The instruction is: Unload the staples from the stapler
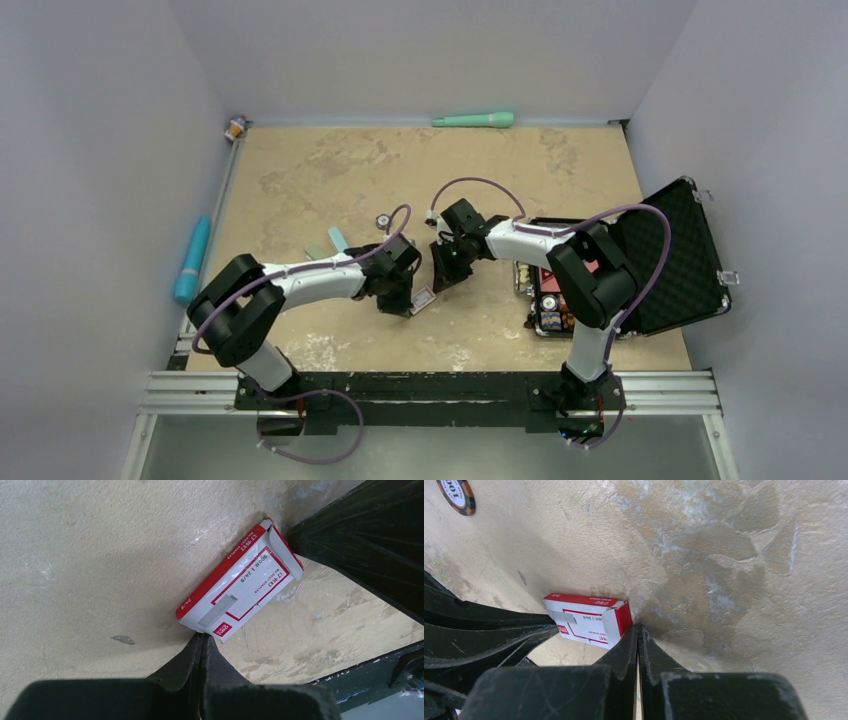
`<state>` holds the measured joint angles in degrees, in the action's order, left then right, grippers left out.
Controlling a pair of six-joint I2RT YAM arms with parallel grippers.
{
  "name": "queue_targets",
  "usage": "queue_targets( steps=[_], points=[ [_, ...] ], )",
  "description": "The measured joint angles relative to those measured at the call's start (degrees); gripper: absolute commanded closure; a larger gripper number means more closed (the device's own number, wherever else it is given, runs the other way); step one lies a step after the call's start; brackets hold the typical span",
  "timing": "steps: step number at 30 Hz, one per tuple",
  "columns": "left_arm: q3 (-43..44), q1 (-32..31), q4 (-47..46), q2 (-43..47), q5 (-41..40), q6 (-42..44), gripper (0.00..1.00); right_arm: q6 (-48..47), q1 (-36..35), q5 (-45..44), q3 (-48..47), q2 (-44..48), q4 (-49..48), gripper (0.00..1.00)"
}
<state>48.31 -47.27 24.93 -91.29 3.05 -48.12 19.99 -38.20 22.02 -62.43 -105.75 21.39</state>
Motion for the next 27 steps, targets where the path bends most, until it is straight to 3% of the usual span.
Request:
queue_targets(
  steps=[20,27],
  points=[
    [6.0,0.0,5.6,-4.7,0.8,3.1,1.00,-0.3,0.0,0.0,0.0,0.0,0.0,1.00],
    [11.7,0.0,9.0,-9.2,1.3,5.1,1.00,-1.0,0.2,-3.2,-1.8,0.0,2.1,1.00]
  ],
)
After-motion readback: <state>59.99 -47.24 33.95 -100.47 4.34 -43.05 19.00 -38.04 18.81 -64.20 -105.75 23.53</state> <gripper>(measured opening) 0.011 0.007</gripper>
